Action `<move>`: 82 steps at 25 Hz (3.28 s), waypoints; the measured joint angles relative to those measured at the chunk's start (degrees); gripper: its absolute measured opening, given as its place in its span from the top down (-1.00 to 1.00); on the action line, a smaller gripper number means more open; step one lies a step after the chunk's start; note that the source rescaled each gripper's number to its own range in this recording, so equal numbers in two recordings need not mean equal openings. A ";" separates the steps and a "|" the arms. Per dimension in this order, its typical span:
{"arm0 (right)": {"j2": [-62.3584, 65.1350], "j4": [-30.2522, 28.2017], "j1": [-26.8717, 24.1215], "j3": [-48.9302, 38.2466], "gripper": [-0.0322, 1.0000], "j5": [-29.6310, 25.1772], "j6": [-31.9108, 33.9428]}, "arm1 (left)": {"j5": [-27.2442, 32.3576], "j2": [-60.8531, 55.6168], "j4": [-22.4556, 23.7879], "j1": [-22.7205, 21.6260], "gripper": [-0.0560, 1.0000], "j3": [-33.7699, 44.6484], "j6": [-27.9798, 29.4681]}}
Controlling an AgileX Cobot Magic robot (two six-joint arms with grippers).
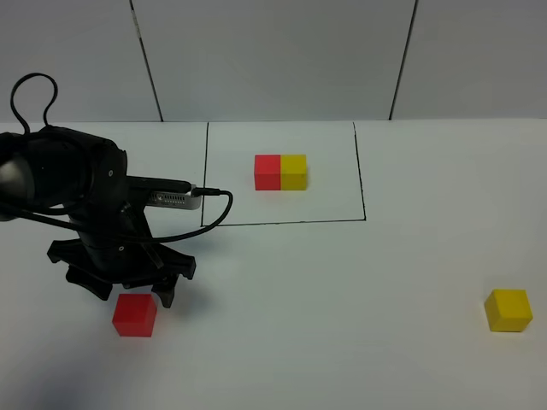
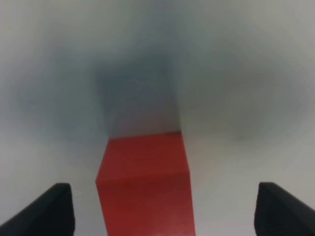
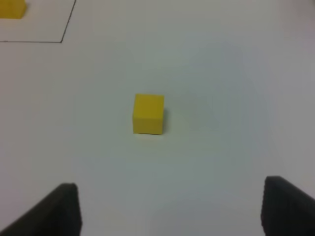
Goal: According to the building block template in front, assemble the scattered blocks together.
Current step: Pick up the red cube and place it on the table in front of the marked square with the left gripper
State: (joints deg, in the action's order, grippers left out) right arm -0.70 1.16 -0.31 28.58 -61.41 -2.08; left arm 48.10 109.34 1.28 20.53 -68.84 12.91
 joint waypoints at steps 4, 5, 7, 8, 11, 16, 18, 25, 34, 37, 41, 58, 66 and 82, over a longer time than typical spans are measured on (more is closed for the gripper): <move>0.00 0.00 0.00 0.00 -0.13 0.00 0.00 | -0.67 0.00 -0.05 0.07 -0.56 0.00 0.84; 0.00 0.00 0.00 0.00 -0.13 0.00 0.00 | -0.85 0.00 -0.05 0.07 -0.56 0.00 0.91; 0.00 0.00 0.00 0.00 -0.13 0.00 0.00 | -1.01 0.00 -0.05 0.07 -0.56 0.00 0.98; 0.00 0.00 0.00 0.00 -0.13 0.00 0.00 | -1.01 0.00 -0.05 0.07 -0.56 0.00 0.98; 0.00 0.00 0.00 0.00 -0.13 0.00 0.00 | -1.49 0.00 -0.05 0.07 -0.56 0.60 0.98; 0.00 0.00 0.00 0.00 -0.13 0.00 0.00 | -2.50 0.00 -0.05 0.07 -0.56 1.95 1.01; 0.00 0.00 0.00 0.00 -0.13 0.00 0.00 | -2.57 0.00 -0.05 0.07 -0.56 1.95 1.01; 0.00 0.00 0.00 0.00 -0.13 0.00 0.00 | -2.67 2.22 -0.05 0.07 -0.56 1.95 1.22; 0.00 0.00 0.00 0.00 -0.13 0.00 0.00 | -3.94 4.99 -0.05 0.07 -0.42 2.06 2.19; 0.00 0.00 0.00 0.00 -0.13 0.00 0.00 | -3.95 5.03 -0.05 0.07 0.14 2.06 2.29; 0.00 0.00 0.00 0.00 -0.13 0.00 0.00 | -3.58 5.03 0.07 0.07 0.89 1.98 2.33; 0.00 0.00 0.00 0.00 -0.13 0.00 0.00 | 10.16 12.72 5.12 6.18 0.89 -27.51 -36.62; 0.00 0.05 0.00 0.00 -0.13 0.00 0.00 | 19.59 26.01 5.18 10.97 0.89 -45.27 -56.86; 0.00 0.05 0.00 0.00 -0.13 0.00 0.00 | 20.28 30.94 -0.09 13.50 0.89 -50.44 -70.92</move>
State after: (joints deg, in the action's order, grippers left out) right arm -0.70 1.21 -0.31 28.58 -61.41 -2.08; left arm 68.37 140.28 1.19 34.04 -119.28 -58.01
